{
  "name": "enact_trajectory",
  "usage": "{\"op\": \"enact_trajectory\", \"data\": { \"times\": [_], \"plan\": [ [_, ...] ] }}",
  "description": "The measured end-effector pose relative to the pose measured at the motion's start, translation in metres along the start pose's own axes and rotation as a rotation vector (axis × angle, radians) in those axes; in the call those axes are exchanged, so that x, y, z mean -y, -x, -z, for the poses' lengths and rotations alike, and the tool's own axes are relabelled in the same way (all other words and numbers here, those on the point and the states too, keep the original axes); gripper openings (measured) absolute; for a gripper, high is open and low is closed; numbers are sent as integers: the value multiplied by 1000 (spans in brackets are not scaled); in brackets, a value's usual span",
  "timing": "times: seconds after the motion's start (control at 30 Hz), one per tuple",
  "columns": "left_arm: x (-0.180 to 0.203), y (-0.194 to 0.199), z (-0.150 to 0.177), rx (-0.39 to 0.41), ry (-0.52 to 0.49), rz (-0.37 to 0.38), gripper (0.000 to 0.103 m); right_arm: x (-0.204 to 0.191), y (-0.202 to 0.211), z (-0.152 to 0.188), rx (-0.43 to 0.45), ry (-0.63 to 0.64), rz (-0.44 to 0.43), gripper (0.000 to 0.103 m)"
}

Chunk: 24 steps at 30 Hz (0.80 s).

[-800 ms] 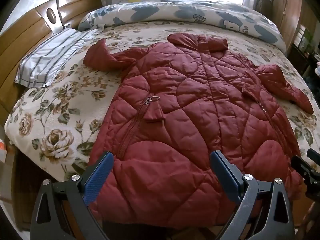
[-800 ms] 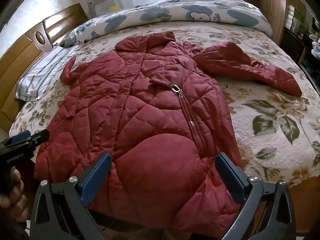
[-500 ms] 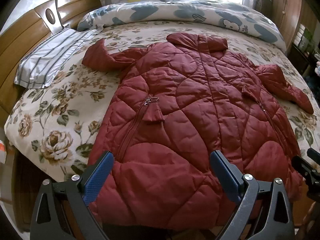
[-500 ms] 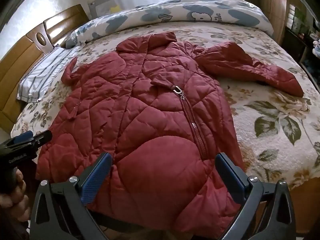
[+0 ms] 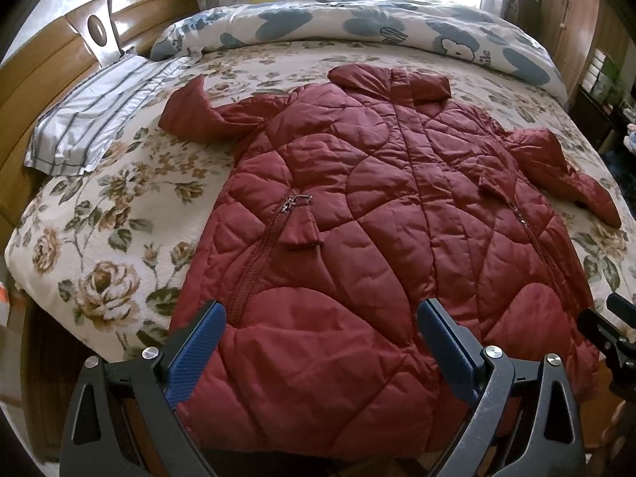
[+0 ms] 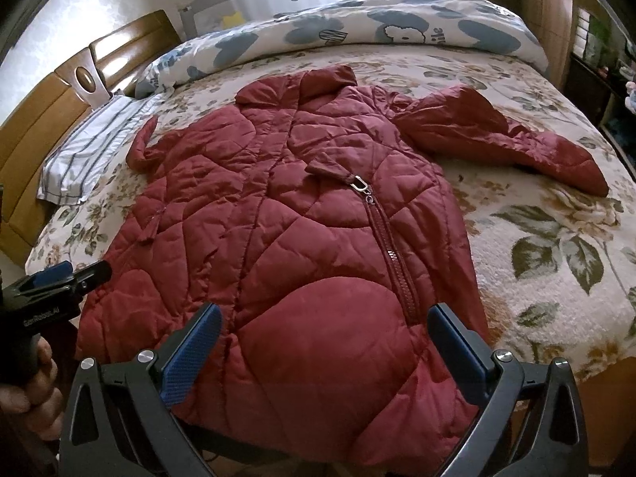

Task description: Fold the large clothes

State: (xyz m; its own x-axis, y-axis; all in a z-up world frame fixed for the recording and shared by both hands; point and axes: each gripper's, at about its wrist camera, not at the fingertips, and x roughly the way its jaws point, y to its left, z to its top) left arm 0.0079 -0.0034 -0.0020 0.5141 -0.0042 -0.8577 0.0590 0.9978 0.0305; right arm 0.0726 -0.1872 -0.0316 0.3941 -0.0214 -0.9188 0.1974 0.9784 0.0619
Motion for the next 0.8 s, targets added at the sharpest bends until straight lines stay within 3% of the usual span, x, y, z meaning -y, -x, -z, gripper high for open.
{"op": "enact_trajectory", "data": {
  "times": [0.5,0.73,0.8],
  "plan": [
    [1,-7,-2,-18,-3,3,98,4,-5,-2,-1,-16,-5,103],
    [-1,-14,-5,-103,-14,-16,98,8,-7,-2,-1,-24,-18,103],
    [0,-14,-6,-93,-13,-12,98,9,-7,-1,-1,-26,-20,103]
  ]
}}
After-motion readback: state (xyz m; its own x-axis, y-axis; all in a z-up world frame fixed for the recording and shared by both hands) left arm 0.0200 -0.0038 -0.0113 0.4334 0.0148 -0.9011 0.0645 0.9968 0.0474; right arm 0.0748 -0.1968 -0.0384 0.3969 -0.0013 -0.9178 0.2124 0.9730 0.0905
